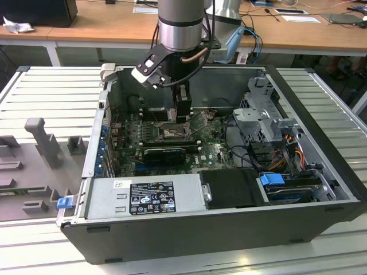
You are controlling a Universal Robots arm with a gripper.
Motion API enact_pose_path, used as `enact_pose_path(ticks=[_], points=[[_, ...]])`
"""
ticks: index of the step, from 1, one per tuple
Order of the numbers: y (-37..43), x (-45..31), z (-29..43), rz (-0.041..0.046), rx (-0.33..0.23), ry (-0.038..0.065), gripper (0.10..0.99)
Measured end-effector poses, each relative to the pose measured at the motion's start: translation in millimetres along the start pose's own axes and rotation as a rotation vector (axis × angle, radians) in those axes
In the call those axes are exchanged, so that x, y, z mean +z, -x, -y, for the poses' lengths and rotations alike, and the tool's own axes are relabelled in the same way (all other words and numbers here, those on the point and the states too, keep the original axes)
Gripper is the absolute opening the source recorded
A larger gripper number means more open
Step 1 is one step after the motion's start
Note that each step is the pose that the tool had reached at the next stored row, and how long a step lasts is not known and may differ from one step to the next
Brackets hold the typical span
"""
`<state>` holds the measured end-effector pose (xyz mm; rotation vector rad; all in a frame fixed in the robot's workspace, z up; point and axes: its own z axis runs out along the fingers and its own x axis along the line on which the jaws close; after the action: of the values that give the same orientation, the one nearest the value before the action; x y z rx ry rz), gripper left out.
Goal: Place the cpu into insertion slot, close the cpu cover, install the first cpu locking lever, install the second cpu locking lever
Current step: 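Place the cpu into insertion slot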
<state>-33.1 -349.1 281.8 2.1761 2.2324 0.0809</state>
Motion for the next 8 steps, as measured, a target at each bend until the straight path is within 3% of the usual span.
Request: enact_pose_path(ticks=[8], points=[[-5.3, 18.6, 0.9, 0.0005, 0.004, 0.000, 0.529]])
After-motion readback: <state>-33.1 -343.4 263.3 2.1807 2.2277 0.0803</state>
